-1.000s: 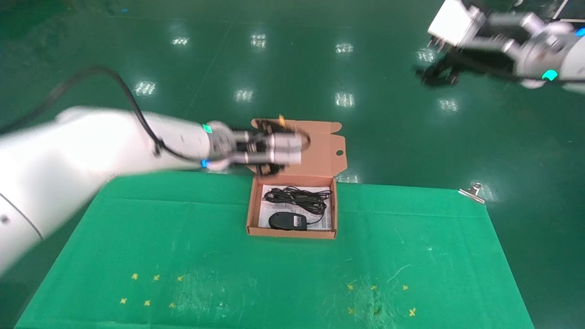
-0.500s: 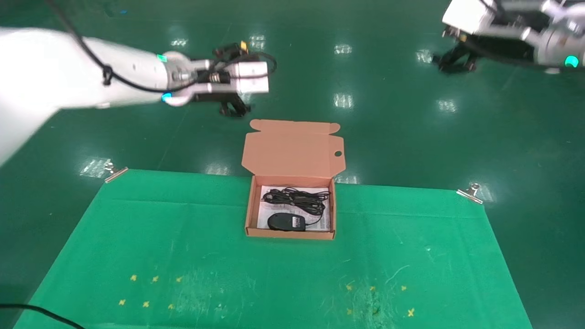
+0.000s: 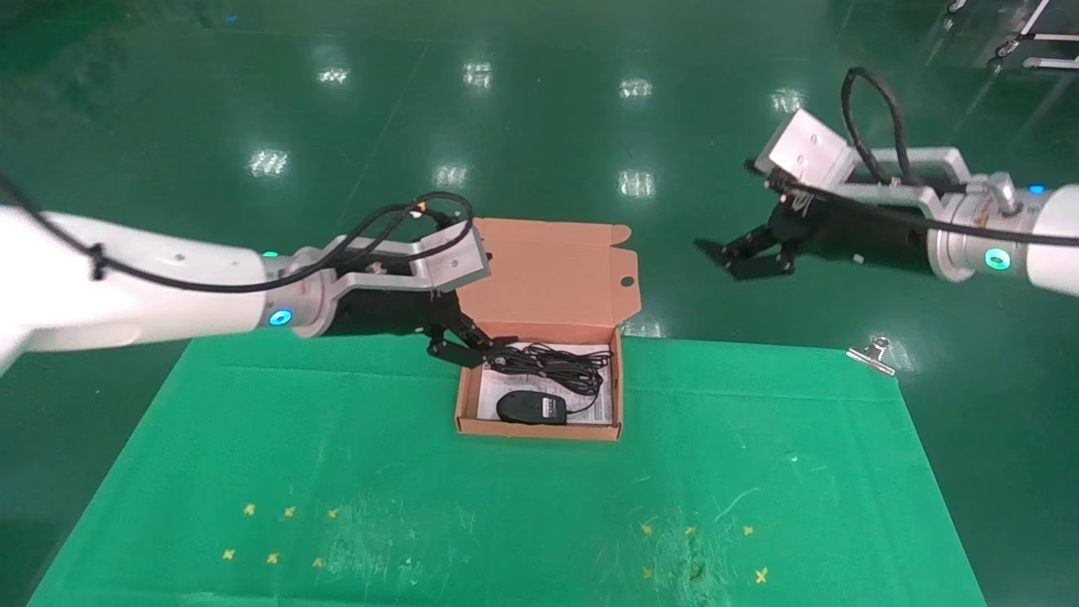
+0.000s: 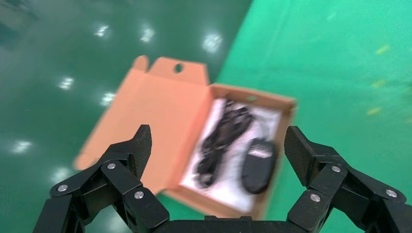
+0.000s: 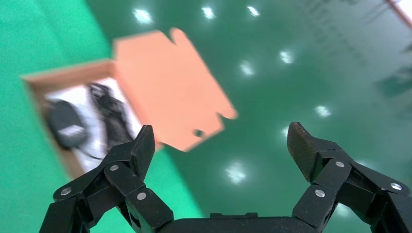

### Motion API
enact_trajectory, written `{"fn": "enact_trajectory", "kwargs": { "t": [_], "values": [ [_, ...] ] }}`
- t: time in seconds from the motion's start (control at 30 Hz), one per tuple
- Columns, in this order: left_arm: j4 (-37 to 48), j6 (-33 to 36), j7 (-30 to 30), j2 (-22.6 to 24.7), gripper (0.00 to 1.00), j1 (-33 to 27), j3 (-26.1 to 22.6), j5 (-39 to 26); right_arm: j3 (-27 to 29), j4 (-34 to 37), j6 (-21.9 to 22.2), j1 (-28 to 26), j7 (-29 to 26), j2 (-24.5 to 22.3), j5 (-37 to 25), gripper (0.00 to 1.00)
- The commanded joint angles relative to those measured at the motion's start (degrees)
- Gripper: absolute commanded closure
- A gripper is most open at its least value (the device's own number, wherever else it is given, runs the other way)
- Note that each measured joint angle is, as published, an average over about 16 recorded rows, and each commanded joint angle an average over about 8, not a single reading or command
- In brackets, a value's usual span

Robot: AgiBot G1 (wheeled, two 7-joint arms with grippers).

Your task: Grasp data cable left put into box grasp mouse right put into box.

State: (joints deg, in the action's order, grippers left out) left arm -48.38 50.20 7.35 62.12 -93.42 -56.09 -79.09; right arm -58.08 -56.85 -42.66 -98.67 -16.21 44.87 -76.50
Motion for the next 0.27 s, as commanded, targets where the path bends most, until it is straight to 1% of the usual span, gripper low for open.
{"fn": "enact_trajectory", "kwargs": {
  "t": [0.03, 0.17, 0.27],
  "values": [
    [-1.09, 1.54, 0.15, -1.17, 0.00, 1.38, 1.73, 1.61, 1.79, -0.71, -1.83, 1.58, 0.23, -0.42, 1.47, 0.00],
    [-3.31, 4.67, 0.45, -3.56, 0.00, 4.19, 5.27, 4.89, 5.44, -2.16, -5.56, 4.80, 0.71, -1.27, 4.48, 0.00],
    [-4.16, 5.87, 0.56, -4.48, 0.00, 5.26, 6.62, 6.15, 6.83, -2.72, -6.99, 6.03, 0.89, -1.60, 5.63, 0.00]
  ]
}}
